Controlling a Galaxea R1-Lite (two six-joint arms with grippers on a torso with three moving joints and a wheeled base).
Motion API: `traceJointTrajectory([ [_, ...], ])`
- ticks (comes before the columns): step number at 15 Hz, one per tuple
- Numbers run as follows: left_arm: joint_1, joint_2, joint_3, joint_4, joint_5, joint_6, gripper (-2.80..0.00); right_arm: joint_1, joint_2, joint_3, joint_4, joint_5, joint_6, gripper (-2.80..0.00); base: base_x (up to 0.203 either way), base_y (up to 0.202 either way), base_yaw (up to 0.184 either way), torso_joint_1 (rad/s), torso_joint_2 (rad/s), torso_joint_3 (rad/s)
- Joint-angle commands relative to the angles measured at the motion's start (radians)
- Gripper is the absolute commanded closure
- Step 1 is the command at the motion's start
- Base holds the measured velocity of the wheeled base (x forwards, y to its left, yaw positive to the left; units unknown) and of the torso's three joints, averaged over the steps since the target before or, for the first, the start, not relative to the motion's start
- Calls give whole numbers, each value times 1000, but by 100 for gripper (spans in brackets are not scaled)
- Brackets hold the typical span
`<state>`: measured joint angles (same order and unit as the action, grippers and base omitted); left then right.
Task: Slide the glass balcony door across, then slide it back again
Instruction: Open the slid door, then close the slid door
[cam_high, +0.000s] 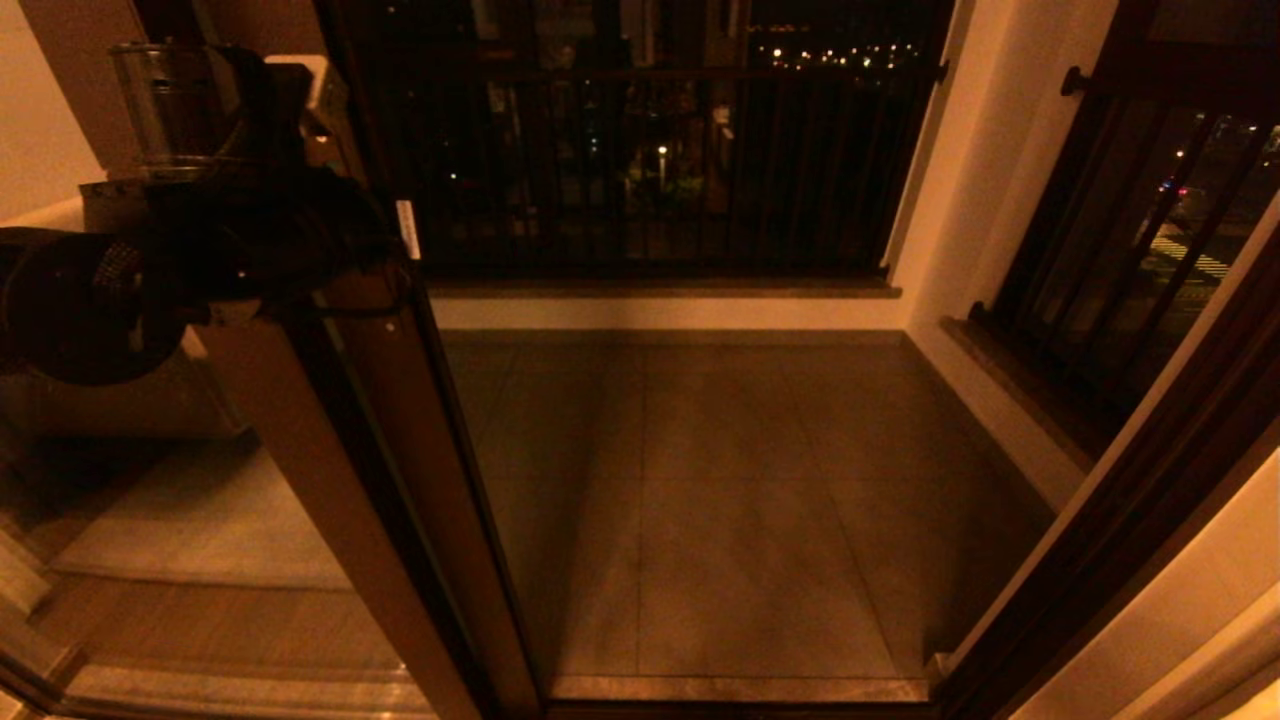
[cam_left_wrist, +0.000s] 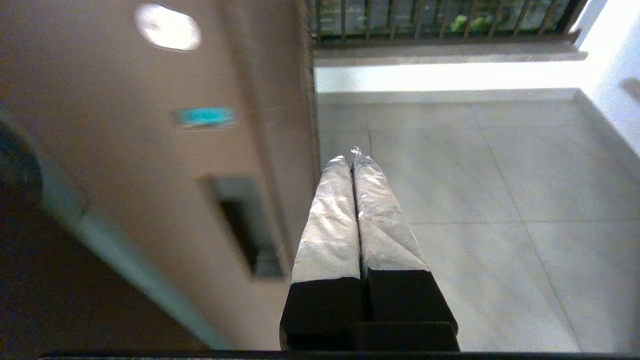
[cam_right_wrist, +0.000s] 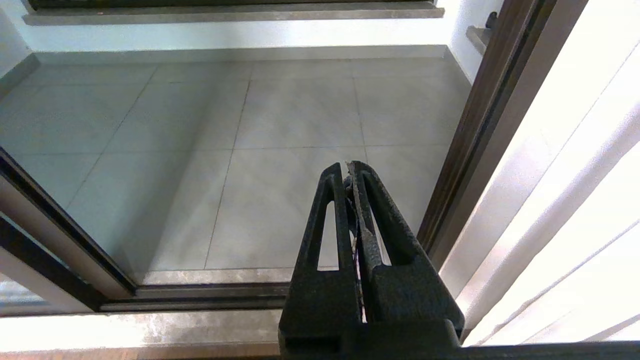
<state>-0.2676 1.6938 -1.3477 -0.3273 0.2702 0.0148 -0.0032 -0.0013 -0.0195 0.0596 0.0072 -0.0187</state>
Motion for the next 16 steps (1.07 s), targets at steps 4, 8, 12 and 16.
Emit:
traceJointTrajectory([
  [4, -54, -258, 84, 137, 0, 2, 0, 0, 1, 1, 0, 0, -1, 0, 0, 0, 0, 0, 0, 0],
  [8, -104, -379, -69, 588, 1, -37, 0, 0, 1, 0, 0, 0, -1, 0, 0, 0, 0, 0, 0, 0],
  [12, -110, -299, -348, 814, 8, -95, 0, 0, 1, 0, 0, 0, -1, 0, 0, 0, 0, 0, 0, 0],
  [16, -109, -112, -555, 1039, 35, -272, 0, 0, 1, 0, 0, 0, -1, 0, 0, 0, 0, 0, 0, 0],
])
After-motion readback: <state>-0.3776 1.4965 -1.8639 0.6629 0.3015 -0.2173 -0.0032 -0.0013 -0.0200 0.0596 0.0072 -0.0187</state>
